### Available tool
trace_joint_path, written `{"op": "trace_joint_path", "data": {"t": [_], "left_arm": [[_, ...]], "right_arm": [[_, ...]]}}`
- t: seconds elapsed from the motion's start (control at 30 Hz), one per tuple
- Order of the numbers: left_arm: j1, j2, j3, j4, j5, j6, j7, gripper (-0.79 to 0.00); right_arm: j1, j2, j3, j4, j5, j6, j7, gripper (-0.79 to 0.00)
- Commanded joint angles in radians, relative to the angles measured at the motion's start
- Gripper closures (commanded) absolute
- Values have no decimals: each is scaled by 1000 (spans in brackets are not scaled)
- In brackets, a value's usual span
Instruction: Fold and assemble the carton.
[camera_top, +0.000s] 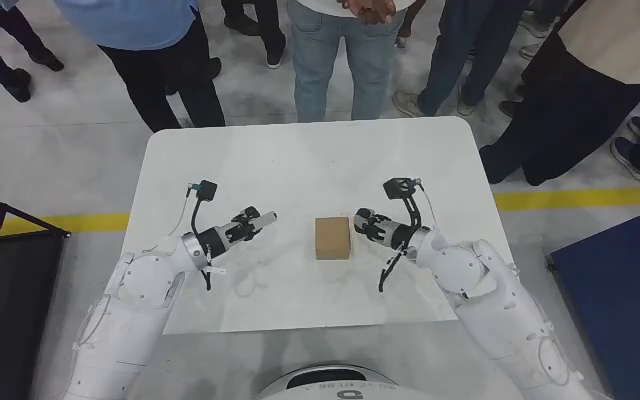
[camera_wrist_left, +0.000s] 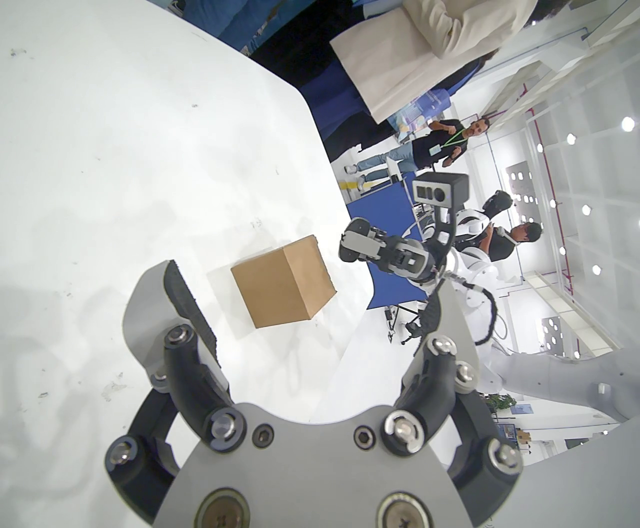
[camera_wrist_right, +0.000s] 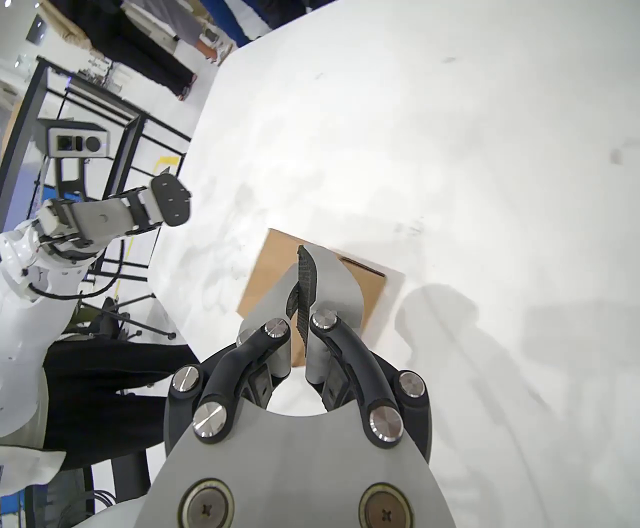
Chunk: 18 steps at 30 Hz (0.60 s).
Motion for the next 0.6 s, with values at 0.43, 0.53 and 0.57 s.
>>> {"op": "trace_joint_path", "data": {"t": [0.43, 0.53, 0.57], "left_arm": [[0, 0, 0, 0, 0, 0, 0, -785], [0, 0, 0, 0, 0, 0, 0, -785], [0, 0, 0, 0, 0, 0, 0, -785]], "right_arm": [[37, -18, -104, 29, 3, 36, 2, 0], [6, -14, -52, 6, 28, 43, -66, 0], [-9, -12, -29, -4, 40, 39, -97, 0]]}}
